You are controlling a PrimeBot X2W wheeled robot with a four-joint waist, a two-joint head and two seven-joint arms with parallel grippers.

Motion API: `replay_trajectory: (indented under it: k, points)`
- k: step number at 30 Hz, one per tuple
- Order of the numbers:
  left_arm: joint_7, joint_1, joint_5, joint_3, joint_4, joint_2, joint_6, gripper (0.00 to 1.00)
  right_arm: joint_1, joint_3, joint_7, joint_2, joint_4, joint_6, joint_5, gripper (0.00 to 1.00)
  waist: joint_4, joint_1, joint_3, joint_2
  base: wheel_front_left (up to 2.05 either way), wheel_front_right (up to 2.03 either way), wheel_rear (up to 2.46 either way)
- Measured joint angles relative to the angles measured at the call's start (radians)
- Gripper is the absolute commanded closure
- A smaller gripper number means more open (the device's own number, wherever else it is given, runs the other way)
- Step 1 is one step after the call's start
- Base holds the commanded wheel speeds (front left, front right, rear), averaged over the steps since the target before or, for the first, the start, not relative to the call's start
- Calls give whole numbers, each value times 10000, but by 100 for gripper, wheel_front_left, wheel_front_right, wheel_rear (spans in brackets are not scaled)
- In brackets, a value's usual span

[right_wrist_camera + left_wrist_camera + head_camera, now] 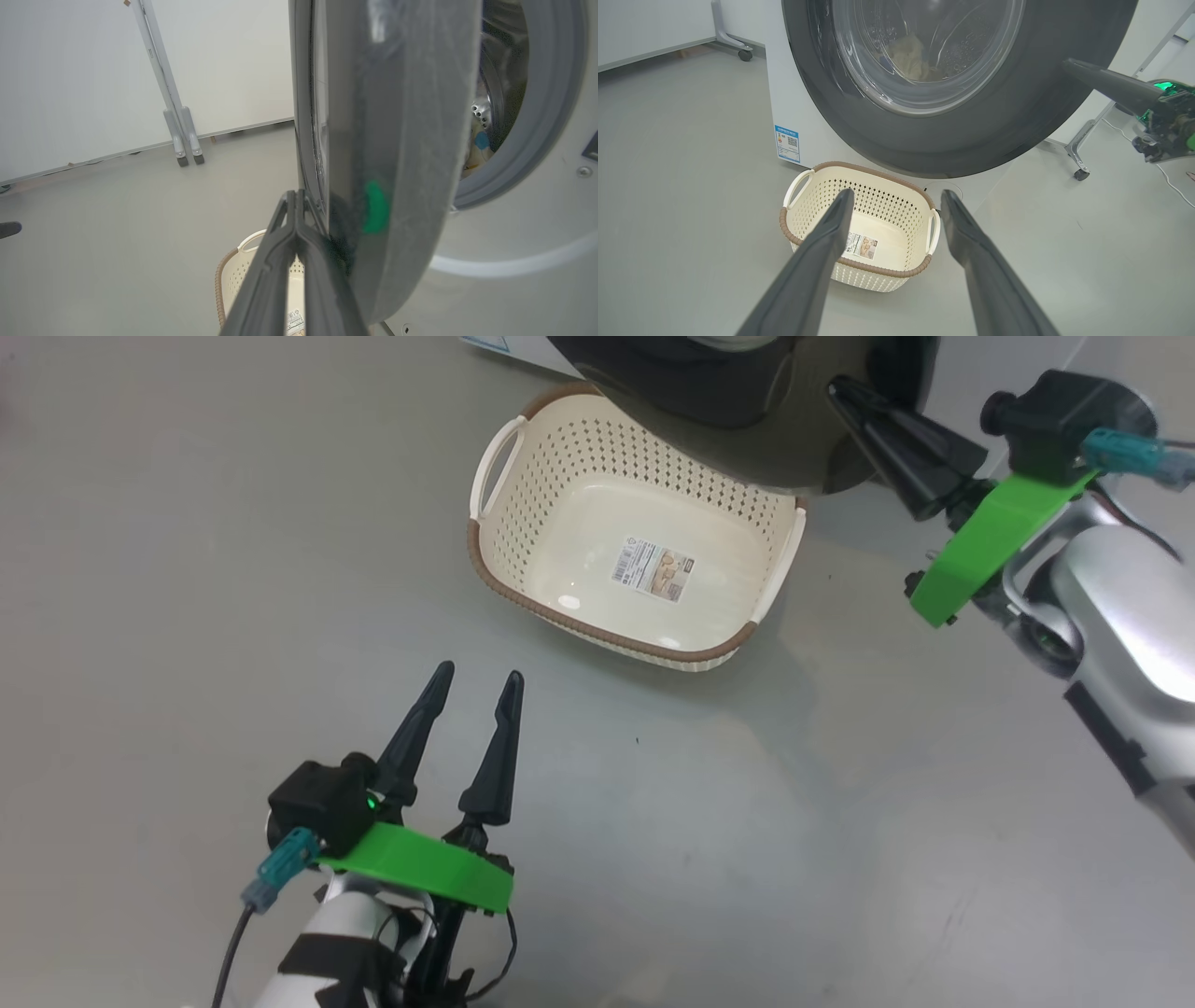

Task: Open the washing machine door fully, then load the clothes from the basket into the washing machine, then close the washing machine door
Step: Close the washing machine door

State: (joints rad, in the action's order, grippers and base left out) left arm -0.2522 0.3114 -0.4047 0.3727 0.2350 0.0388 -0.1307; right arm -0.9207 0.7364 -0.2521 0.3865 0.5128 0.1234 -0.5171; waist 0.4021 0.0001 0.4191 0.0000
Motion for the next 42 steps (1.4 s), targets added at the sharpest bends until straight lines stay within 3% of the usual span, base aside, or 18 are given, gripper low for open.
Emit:
replay_trajectory:
  k: [14,28,42]
  points:
    - [0,440,-366,198,-130,-44,-2,0,-1903,-182,-2,702,1035,2,554,100,285,0,970,0,0,0,0]
    - [-2,740,-662,570,-303,-82,-2,0,-4096,1106,-2,1524,2466,2,694,100,652,0,1719,0,0,0,0]
    - [-27,801,-880,637,-316,-92,-4,0,-5327,1216,-2,1710,3476,117,685,100,992,-1,1979,1,0,0,0]
